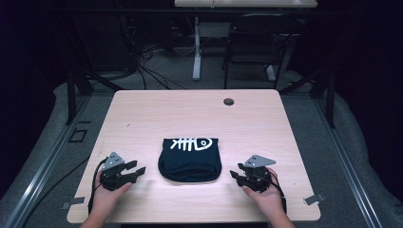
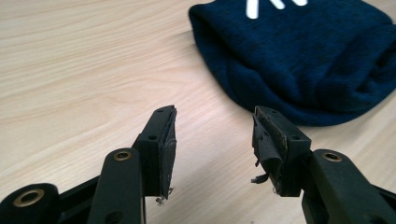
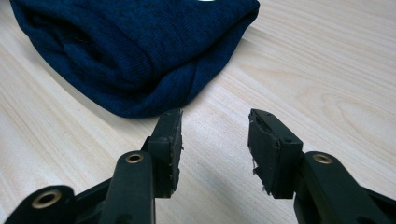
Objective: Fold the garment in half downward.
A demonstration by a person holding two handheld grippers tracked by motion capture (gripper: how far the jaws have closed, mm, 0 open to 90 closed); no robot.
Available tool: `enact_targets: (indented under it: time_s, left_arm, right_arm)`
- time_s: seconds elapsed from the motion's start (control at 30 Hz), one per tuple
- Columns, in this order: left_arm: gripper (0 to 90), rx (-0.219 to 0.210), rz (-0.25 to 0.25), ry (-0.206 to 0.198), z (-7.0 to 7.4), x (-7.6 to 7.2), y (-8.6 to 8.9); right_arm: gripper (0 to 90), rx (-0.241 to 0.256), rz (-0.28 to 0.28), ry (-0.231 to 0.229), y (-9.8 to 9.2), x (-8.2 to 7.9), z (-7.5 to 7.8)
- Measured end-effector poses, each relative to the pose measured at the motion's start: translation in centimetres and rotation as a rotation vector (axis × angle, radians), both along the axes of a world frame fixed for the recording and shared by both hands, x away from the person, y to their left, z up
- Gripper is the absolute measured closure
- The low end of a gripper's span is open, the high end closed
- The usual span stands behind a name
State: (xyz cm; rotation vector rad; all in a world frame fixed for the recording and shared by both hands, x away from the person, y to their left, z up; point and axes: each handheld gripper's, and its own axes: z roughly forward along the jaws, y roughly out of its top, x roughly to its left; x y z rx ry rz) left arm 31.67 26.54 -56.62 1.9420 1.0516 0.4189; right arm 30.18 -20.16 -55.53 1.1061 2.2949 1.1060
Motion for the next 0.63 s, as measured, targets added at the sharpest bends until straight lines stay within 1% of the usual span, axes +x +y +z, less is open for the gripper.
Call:
enact_targets:
  time_s: [0.07, 0.13, 0.23, 0.37, 0.43, 0.53, 0.63]
  left_arm:
    - [49.9, 0.003, 0.004, 0.004, -0.2, 0.1, 0.1]
    - [49.9, 0.016, 0.000, 0.009, -0.3, 0.2, 0.1]
    - [49.8, 0.019, -0.002, 0.005, -0.3, 0.2, 0.1]
    - [49.8, 0.038, -0.012, 0.013, -0.4, 0.3, 0.0]
    - [49.8, 0.042, -0.009, 0.016, -0.5, 0.3, 0.0]
    - [49.7, 0.037, -0.008, 0.015, -0.5, 0.3, 0.0]
    - [49.5, 0.031, -0.007, 0.011, -0.5, 0.4, -0.1]
  right_arm:
    - [54.1, 0.010, -0.008, 0.003, 0.0, 0.1, -0.2]
    - [54.1, 0.016, -0.012, 0.005, -0.1, 0.2, -0.5]
    - [54.0, 0.008, -0.017, 0.010, -0.1, 0.3, -0.8]
    - [53.5, 0.009, -0.016, 0.015, 0.0, 0.5, -1.0]
    - [53.4, -0.001, -0.012, 0.019, 0.0, 0.5, -1.1]
    - [53.0, -0.002, -0.015, 0.018, 0.1, 0.5, -1.1]
    - [52.0, 0.001, -0.012, 0.006, 0.1, 0.4, -1.1]
